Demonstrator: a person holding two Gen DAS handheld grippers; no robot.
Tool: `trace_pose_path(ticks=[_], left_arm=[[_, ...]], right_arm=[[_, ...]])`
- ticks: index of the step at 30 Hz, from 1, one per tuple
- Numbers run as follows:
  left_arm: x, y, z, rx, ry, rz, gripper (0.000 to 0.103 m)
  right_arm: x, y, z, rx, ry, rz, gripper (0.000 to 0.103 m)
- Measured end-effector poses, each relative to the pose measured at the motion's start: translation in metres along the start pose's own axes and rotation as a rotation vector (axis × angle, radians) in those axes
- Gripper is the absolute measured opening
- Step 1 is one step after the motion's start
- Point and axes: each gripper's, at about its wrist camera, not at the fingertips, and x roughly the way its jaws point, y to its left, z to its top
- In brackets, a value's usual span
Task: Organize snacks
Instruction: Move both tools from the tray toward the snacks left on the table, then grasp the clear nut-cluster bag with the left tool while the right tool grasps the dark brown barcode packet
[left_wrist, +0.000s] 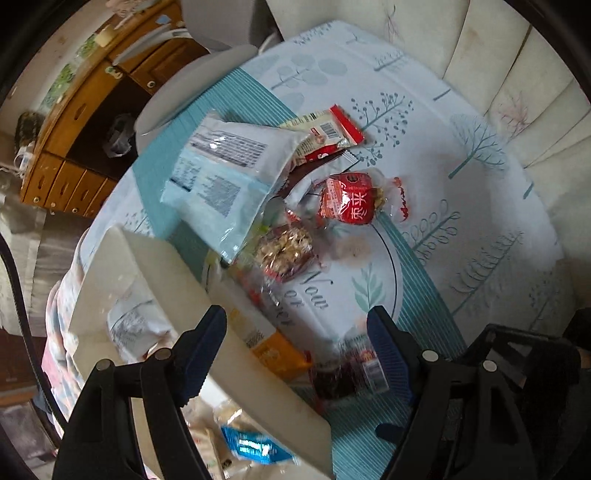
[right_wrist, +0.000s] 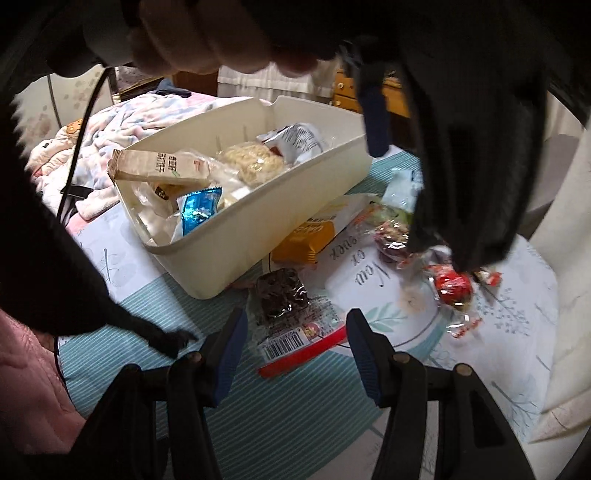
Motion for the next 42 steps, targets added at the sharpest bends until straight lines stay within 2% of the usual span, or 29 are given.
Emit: trace_pose_path(ticks=[5, 19, 22, 25, 31, 38, 40, 42], left_arm=[[0.029, -0.003, 0.017, 0.018, 0.049, 0.001, 0.077], [0.094, 0.005, 0.045, -0.001, 0.165, 0.015, 0.077], [0.100, 0.006, 0.049, -0.001, 0.169, 0.026, 0.078], [0.103, 0.010, 0.053, -0.022, 0.168, 0.001, 0.078], [0.103, 0.012, 0.057, -0.035, 0.157, -0.002, 0.077], [0.102, 0.022, 0.054, -0.036, 0.135, 0.023, 0.062], [0.098, 0.023, 0.051, -0.042, 0.136, 0.015, 0.060], [0.097, 0.025, 0.049, -0.049, 0.139, 0.009, 0.058]], right_arm=[[0.019, -0.008, -0.001, 0.008, -0.005, 0.028, 0.063], [0.063, -0.012, -0.001, -0.020, 0.008, 0.112, 0.063], [0.067, -0.016, 0.002, -0.012, -0.007, 0.132, 0.063], [0.069, -0.020, 0.004, -0.011, -0.013, 0.152, 0.063], [0.074, -0.022, 0.010, -0.035, -0.011, 0.175, 0.062], [0.071, -0.027, 0.008, -0.058, 0.013, 0.199, 0.052], [0.070, -0.028, 0.008, -0.067, 0.019, 0.212, 0.042], [0.069, -0.028, 0.008, -0.067, 0.024, 0.211, 0.040]])
